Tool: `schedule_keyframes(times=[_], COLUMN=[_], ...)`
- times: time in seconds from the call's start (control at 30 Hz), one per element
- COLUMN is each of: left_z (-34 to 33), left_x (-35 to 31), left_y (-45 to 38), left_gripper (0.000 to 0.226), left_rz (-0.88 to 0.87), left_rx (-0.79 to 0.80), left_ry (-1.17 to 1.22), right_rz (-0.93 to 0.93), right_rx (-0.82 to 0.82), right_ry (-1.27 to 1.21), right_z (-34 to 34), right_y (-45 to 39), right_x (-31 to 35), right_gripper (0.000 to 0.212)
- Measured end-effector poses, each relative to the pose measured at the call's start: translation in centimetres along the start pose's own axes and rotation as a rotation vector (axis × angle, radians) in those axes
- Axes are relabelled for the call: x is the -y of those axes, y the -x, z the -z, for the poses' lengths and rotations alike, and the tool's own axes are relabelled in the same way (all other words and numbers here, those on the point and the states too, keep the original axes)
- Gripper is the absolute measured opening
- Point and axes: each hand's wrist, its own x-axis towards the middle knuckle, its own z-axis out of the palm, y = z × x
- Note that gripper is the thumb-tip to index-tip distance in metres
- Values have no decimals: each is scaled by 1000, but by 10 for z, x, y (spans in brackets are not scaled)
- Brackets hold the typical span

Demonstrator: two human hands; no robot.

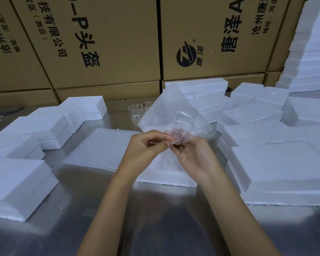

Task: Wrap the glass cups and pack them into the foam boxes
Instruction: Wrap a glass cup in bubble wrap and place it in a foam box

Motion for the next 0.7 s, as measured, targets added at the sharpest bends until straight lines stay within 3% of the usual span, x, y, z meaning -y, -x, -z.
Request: schedule_keyframes(times=[0.17, 0.4, 0.47, 0.6, 0.67, 0.7], left_z=[-5, -11, -12, -6, 0, 1], left_x=[-1, -5, -6, -4, -3, -3], left_y=[5, 9, 10, 10, 9, 7], left_gripper=[17, 19, 19, 18, 18, 17], left_rz=[96, 63, 43, 37, 24, 4], left_rx=[245, 369, 417, 554, 558, 474], left_ry=[10, 95, 115, 85, 116, 160], right_rz=[6, 99, 107, 66, -43, -63], right_rx=[101, 130, 142, -183, -180, -182], right_ry=[125, 414, 531, 509, 332, 325], right_z=[0, 9, 13, 27, 35, 38], right_y=[1, 13, 16, 0, -7, -11], right_x=[2, -3, -4, -14, -13, -13], right_gripper=[36, 10, 11, 37, 37, 31])
